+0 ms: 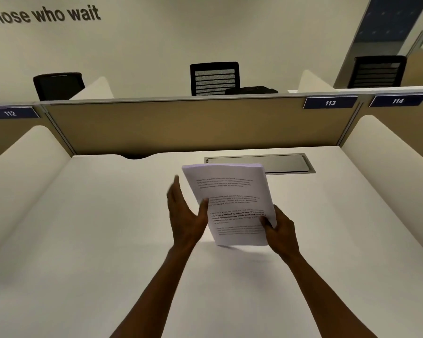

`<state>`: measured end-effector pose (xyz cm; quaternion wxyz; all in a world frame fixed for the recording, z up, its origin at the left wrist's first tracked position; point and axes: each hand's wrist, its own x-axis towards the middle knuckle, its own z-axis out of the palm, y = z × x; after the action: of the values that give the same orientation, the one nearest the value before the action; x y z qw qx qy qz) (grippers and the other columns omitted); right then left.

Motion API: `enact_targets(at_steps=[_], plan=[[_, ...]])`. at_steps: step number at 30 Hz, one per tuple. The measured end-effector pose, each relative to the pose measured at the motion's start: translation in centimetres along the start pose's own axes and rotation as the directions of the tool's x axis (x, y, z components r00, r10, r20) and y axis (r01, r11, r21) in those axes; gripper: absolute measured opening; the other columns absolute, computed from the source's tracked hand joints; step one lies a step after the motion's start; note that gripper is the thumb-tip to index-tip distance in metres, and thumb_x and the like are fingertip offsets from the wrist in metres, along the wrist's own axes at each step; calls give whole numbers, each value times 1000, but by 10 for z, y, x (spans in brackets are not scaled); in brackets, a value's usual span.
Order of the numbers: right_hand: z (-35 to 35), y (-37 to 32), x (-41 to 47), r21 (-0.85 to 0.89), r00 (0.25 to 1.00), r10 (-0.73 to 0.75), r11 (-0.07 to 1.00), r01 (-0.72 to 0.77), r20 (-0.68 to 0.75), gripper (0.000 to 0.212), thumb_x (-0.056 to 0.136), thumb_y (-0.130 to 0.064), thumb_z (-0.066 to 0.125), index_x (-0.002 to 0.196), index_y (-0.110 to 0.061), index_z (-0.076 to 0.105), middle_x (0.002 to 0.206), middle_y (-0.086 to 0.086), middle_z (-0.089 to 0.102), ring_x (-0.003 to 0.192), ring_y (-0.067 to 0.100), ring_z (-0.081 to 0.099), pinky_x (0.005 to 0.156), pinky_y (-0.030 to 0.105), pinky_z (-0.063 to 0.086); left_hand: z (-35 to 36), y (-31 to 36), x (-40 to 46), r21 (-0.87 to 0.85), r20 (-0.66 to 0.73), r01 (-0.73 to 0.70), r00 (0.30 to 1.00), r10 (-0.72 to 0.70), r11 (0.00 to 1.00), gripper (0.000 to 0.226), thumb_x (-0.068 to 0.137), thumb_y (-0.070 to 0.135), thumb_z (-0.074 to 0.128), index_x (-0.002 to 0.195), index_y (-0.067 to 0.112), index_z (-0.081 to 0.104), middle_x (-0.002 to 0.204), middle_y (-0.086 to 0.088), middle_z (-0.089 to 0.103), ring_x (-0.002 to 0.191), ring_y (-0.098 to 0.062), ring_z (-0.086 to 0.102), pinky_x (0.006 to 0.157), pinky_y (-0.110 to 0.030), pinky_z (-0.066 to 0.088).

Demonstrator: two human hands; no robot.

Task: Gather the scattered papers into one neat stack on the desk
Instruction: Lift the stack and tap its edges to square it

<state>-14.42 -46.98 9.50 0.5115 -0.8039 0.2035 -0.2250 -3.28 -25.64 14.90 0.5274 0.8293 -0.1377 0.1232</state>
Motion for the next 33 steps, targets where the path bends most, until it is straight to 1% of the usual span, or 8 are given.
enact_targets(at_steps=[3, 6, 10, 13, 16, 19, 23, 33], plan=[[-10, -14, 10, -70, 992, -111, 991, 115, 67, 16, 96, -10, 58, 110, -17, 62, 94, -1, 70, 83, 14, 67, 66, 25, 57, -23, 43, 41, 169, 52, -374, 927, 371, 912, 88, 82, 45, 71, 154, 18, 27, 158, -5, 32, 151, -21, 23, 122, -21, 18], [-19, -25, 16, -189, 975, -183, 960, 205, 128, 22, 95, -7, 57, 109, -22, 62, 89, -8, 68, 77, 6, 65, 62, 9, 48, -33, 74, 74, 276, 415, -529, 819, 397, 803, 85, 78, 49, 72, 151, 26, 35, 144, -1, 54, 138, -23, 44, 119, -41, 32], [-26, -38, 19, -263, 952, -201, 929, 260, 232, 20, 94, -10, 57, 109, -22, 63, 88, -7, 68, 73, 15, 64, 59, 10, 44, -44, 76, 90, 252, 693, -349, 716, 84, 902, 45, 81, 34, 75, 124, 28, 66, 116, 1, 73, 103, -21, 67, 84, -32, 51], [-31, -48, 28, -313, 940, -156, 915, 253, 302, 16, 91, -21, 63, 106, -26, 64, 92, -10, 69, 81, 17, 66, 65, 21, 51, -53, 58, 84, 199, 696, -235, 718, 32, 951, 10, 87, 27, 71, 93, 20, 77, 92, -2, 76, 82, -20, 69, 70, -31, 50], [-49, -46, 41, -251, 973, -4, 966, 64, 232, 40, 76, -40, 80, 111, -33, 62, 102, -14, 67, 94, 7, 64, 77, 27, 54, -63, 34, 75, 104, 646, -104, 763, 12, 989, 16, 91, 25, 68, 77, 23, 73, 76, 3, 71, 66, -10, 65, 65, -29, 48], [-64, -30, 36, 178, 940, 187, 953, -244, 286, 74, 66, -45, 85, 131, -34, 53, 115, -4, 66, 107, 15, 62, 89, 33, 52, -68, 14, 67, -39, 642, 74, 766, -32, 996, 20, 91, 33, 65, 94, 16, 75, 87, -3, 76, 74, -19, 73, 68, -33, 55], [-52, -6, 14, 508, 888, 113, 785, -355, 445, 48, 75, -19, 80, 120, -11, 65, 116, 19, 69, 111, 39, 65, 88, 46, 57, -60, -6, 55, -177, 627, 215, 777, -59, 960, 32, 87, 38, 61, 107, 15, 72, 95, -4, 77, 83, -25, 75, 71, -37, 59], [-20, 15, 4, 428, 947, 244, 847, -314, 211, 20, 79, -11, 77, 99, -15, 74, 100, 10, 77, 95, 30, 72, 76, 40, 60, -40, -70, 23, -258, 586, 396, 790, -183, 881, 21, 88, 23, 73, 107, 31, 73, 106, -1, 77, 105, -21, 71, 83, -31, 59]])
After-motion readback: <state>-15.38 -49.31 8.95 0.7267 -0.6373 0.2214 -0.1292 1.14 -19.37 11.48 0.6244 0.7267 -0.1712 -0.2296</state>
